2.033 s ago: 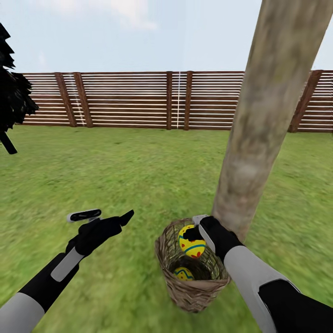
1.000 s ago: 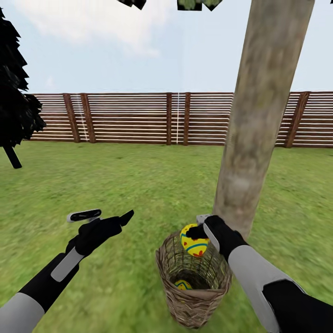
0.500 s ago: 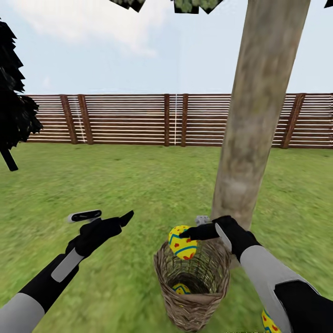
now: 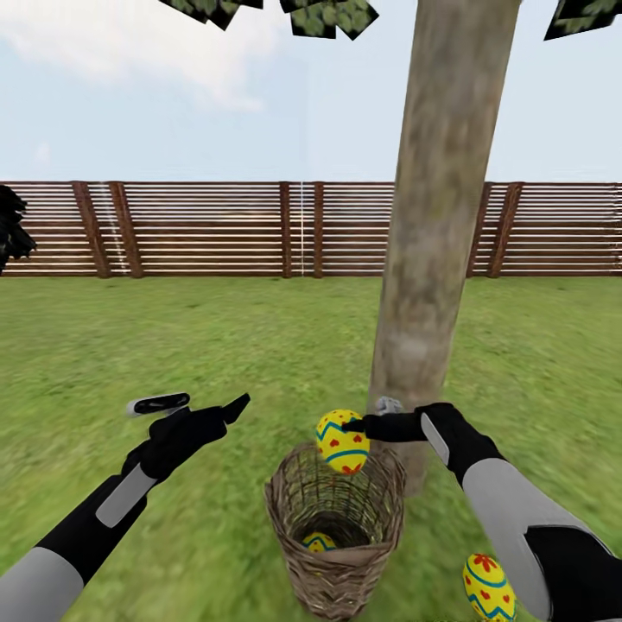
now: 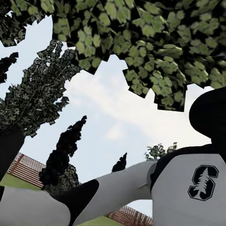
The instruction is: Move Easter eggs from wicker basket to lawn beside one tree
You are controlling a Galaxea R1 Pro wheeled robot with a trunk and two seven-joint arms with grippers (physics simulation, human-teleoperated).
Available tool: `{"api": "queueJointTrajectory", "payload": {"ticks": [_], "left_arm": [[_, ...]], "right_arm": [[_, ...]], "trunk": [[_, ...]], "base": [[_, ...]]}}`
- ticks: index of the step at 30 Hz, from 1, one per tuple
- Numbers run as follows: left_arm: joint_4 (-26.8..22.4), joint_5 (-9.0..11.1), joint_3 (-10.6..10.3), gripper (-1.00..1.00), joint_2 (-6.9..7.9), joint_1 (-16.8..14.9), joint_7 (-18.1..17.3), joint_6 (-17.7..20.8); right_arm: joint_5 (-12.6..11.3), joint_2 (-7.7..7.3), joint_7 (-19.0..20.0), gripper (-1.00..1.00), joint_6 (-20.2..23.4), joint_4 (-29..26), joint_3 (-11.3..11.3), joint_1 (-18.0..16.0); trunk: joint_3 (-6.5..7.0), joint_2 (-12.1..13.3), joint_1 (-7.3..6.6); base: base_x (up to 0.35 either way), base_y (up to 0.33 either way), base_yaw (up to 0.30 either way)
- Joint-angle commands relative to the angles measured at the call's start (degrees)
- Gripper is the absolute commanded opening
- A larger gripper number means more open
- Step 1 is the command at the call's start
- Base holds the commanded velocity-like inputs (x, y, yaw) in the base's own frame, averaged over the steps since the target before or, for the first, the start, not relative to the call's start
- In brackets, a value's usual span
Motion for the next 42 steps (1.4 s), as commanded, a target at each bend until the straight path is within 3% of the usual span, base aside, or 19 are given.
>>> {"api": "queueJointTrajectory", "payload": {"ticks": [1, 5, 9, 15, 17, 19, 21, 26, 29, 30, 32, 36, 39, 40, 42], "left_arm": [[0.3, 0.4, -0.3, 1.00, 0.08, -0.1, -0.2, 0.6], [3.4, 0.9, -0.3, 1.00, 0.14, -0.1, -0.2, 0.7], [4.7, 4.3, -0.3, 1.00, 0.16, -0.1, -0.2, 0.7], [5.3, 4.6, -0.3, 1.00, 0.10, -0.1, -0.2, 0.6], [5.3, 4.6, -0.3, 1.00, 0.07, -0.1, -0.2, 0.4], [5.3, 4.6, -0.3, 1.00, -0.13, -0.1, -0.2, 0.3], [5.3, 4.6, -0.3, 1.00, -0.41, -0.1, -0.2, 0.2], [5.2, 4.6, -0.5, 1.00, -0.72, -0.1, -0.2, 0.0], [5.2, 4.6, -0.6, 1.00, -1.98, -0.1, -0.2, 0.0], [5.2, 4.5, -0.6, 1.00, -2.16, -0.1, -0.2, 0.0], [4.8, 4.5, -0.6, 1.00, -2.27, -0.1, -0.2, 0.0], [2.1, 4.6, -0.6, 1.00, -2.32, -0.1, -0.2, 0.0], [1.6, 4.4, -0.6, 1.00, -2.53, -0.1, -0.2, 0.1], [1.3, 4.3, -0.7, 1.00, -3.19, -0.1, -0.2, 0.0], [1.2, 4.1, -0.8, 1.00, -5.92, -0.1, -0.2, 0.0]], "right_arm": [[-0.6, -0.05, 0.0, -1.00, 0.5, 0.1, 0.1, 0.0], [-0.6, -1.63, 0.0, -1.00, 0.6, 0.2, 0.1, 0.0], [-0.7, -1.92, 0.0, -1.00, 0.6, 0.3, 0.1, 0.0], [-0.5, -2.63, -0.1, -1.00, 0.6, 1.1, 0.1, 0.5], [-0.4, -4.21, -0.1, -1.00, 0.6, 1.5, 0.1, 0.5], [-0.6, -6.93, 0.0, -1.00, 0.6, 1.6, 0.1, 0.5], [-0.7, -8.38, 0.4, -1.00, 0.6, 1.6, 0.1, 0.5], [-0.5, -10.82, 0.9, -1.00, 0.4, 1.7, 0.1, 0.5], [-0.1, -11.58, -0.2, -1.00, 0.1, 2.8, 0.2, 0.5], [0.0, -11.63, -2.3, -1.00, 0.1, 2.9, 0.2, 0.5], [0.3, -11.42, -12.2, -1.00, -0.7, 3.0, 0.2, 0.5], [0.1, -10.80, -35.3, -1.00, -6.7, 3.4, 0.4, 0.7], [0.4, -9.04, -42.9, -1.00, -7.5, 4.7, 0.5, 0.8], [0.5, -8.31, -44.2, -1.00, -7.5, 4.9, 0.5, 0.8], [1.7, -6.88, -47.0, -1.00, -7.8, 5.7, 0.6, 1.4]], "trunk": [[0.01, 0.0, -0.01], [0.28, 0.0, -0.01], [0.56, 0.0, -0.01], [0.97, 0.0, -0.01], [1.11, 0.0, -0.01], [1.25, 0.0, -0.01], [1.39, 0.0, -0.01], [1.73, 0.0, -0.01], [1.94, 0.0, -0.01], [2.00, 0.0, -0.01], [2.14, 0.0, -0.01], [2.42, 0.0, -0.01], [2.62, 0.0, -0.01], [2.69, 0.0, -0.01], [2.82, 0.0, -0.01]], "base": [[0.000, 0.000, -0.207], [-0.139, -0.043, -0.207], [-0.297, -0.085, -0.207], [-0.132, -0.041, -0.207], [-0.002, -0.001, -0.207], [0.000, 0.000, -0.207], [0.000, 0.000, -0.207], [0.000, 0.000, -0.207], [0.000, 0.000, -0.207], [0.000, 0.000, -0.207], [0.000, 0.000, -0.207], [0.000, 0.000, -0.207], [0.000, 0.000, -0.207], [0.000, 0.000, -0.207], [0.000, 0.000, -0.196]]}}
